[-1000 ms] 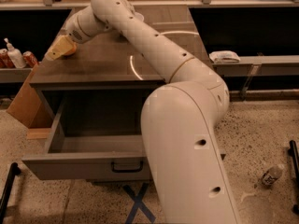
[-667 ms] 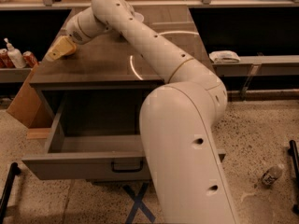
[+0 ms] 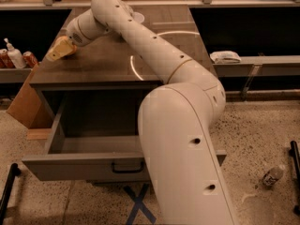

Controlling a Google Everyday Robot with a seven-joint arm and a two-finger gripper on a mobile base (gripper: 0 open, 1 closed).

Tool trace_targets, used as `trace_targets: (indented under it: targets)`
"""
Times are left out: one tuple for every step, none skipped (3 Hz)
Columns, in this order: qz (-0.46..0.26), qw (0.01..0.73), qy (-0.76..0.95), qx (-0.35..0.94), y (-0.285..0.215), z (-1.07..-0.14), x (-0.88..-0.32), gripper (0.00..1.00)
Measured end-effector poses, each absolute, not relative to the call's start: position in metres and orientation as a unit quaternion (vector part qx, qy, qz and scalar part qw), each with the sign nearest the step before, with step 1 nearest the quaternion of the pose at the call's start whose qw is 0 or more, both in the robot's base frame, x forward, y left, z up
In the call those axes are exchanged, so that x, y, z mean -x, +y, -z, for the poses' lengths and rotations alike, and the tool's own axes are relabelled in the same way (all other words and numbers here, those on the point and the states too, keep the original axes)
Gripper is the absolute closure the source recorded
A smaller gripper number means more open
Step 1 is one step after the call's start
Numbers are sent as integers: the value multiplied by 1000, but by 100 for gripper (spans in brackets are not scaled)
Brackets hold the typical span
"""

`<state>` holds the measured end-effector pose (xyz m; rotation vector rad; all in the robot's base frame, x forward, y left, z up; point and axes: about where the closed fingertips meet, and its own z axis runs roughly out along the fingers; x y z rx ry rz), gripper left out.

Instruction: Place orange into top drawer

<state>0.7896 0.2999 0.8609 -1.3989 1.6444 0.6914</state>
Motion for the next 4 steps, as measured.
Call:
trace_targets:
  targets:
    - [-278,418,661,558,301,-858,-788,43]
    - [-279,413,663,558,302,-857,-787,66]
    - [-279,410,663,560,304,-859,-784,89]
    - [-273,432,647,566,302,-884,-778,100]
